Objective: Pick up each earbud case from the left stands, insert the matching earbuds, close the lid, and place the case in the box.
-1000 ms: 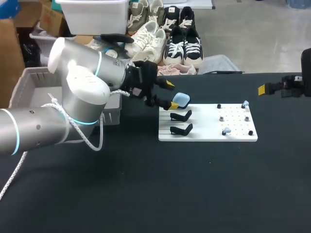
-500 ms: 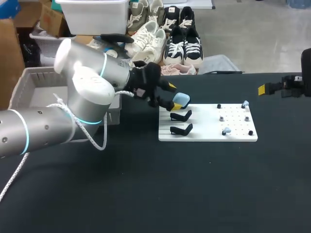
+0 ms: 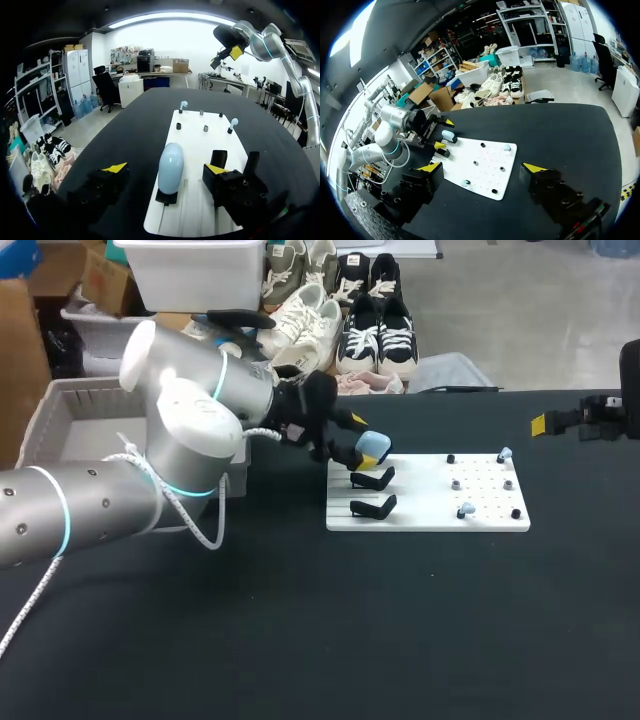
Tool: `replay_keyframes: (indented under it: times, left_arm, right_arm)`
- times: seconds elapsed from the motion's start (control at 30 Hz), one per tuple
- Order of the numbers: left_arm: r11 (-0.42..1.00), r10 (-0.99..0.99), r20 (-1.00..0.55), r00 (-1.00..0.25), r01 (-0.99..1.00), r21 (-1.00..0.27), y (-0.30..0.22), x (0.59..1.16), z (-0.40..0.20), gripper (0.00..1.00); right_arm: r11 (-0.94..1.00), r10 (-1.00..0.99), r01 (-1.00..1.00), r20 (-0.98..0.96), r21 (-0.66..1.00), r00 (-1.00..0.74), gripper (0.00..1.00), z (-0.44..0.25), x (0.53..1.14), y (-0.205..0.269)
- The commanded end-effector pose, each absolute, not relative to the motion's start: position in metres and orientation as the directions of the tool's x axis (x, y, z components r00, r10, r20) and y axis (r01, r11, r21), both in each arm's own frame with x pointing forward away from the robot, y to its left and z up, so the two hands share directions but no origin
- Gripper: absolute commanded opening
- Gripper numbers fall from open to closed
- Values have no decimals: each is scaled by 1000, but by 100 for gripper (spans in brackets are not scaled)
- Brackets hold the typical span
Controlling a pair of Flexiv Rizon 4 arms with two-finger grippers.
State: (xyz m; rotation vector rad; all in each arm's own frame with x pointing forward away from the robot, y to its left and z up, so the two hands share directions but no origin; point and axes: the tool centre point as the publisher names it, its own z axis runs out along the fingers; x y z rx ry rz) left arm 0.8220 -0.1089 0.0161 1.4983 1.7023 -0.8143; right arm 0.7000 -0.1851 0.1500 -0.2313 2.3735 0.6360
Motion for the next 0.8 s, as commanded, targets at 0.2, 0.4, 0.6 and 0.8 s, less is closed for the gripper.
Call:
replay_keyframes:
  times: [0.2,0.4,0.6,0.8]
  left_arm:
    - [119,545,-835,-68,993,-3,-113,826,14,100]
    - [120,543,-837,-69,993,-4,-114,826,14,97]
    - [121,541,-838,-72,993,-7,-113,824,13,82]
    - [120,539,-839,-74,993,-11,-111,823,12,68]
  right_arm:
    - [866,0,-321,-643,383,-766,100,150,700,-185]
    - [866,0,-321,-643,383,-766,100,150,700,-185]
    - [866,0,-321,-643,383,-766,100,150,700,-185]
    - [866,0,-321,-643,383,-766,100,150,700,-185]
